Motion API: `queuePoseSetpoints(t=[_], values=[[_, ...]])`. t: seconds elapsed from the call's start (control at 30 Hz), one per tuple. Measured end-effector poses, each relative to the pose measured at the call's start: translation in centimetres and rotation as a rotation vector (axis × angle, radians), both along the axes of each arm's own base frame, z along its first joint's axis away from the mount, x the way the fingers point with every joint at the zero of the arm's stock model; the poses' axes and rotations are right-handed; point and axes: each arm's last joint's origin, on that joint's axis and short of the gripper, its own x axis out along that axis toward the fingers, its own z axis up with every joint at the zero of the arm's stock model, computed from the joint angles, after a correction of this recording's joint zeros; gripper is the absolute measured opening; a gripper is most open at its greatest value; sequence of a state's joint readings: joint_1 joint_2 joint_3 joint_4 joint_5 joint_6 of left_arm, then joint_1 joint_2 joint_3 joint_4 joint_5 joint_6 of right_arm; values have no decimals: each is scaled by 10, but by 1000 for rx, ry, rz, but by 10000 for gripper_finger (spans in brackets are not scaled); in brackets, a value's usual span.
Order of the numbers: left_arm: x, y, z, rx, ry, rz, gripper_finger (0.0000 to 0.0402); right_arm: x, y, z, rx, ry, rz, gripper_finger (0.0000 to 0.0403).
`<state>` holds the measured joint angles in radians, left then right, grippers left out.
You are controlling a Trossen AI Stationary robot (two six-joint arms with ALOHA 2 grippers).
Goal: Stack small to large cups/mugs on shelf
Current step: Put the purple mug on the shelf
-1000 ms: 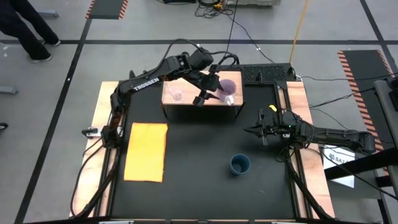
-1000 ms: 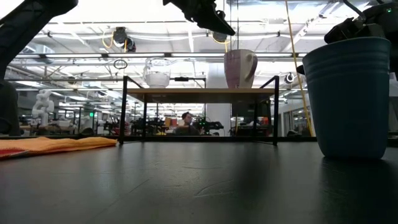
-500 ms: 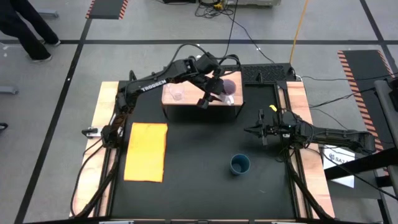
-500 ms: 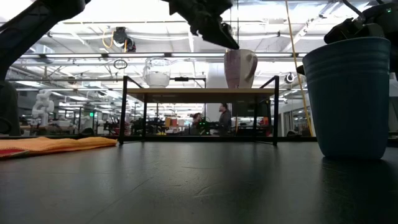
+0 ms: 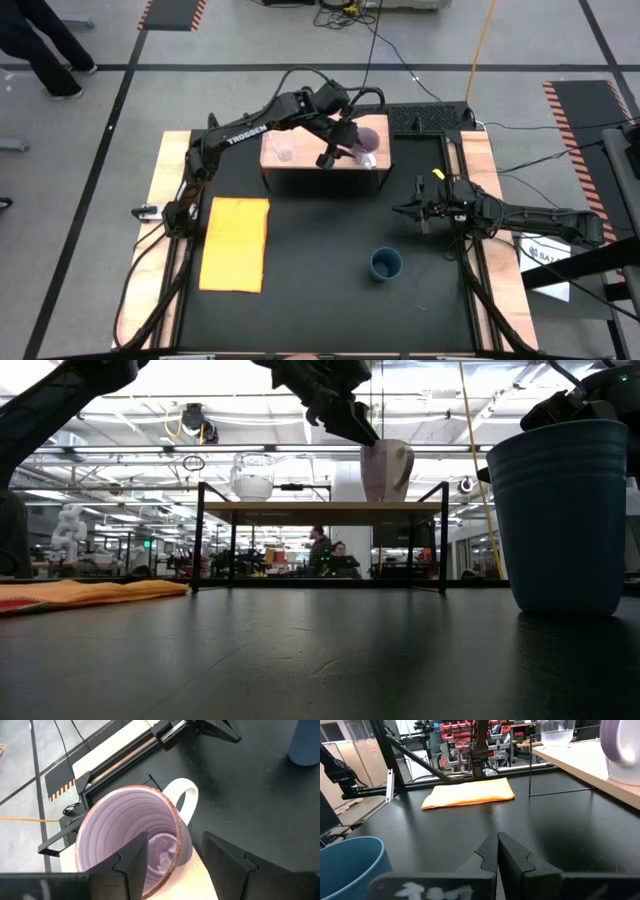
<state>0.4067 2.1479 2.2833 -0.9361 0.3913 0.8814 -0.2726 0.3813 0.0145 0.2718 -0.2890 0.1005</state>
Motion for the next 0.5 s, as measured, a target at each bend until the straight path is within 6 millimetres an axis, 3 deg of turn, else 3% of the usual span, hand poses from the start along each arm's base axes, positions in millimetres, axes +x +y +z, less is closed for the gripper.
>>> queuePoseSetpoints(t=[0.5], values=[[-1,2,0,-17,-2,9,186,0,0,0,-4,-2,0,0]])
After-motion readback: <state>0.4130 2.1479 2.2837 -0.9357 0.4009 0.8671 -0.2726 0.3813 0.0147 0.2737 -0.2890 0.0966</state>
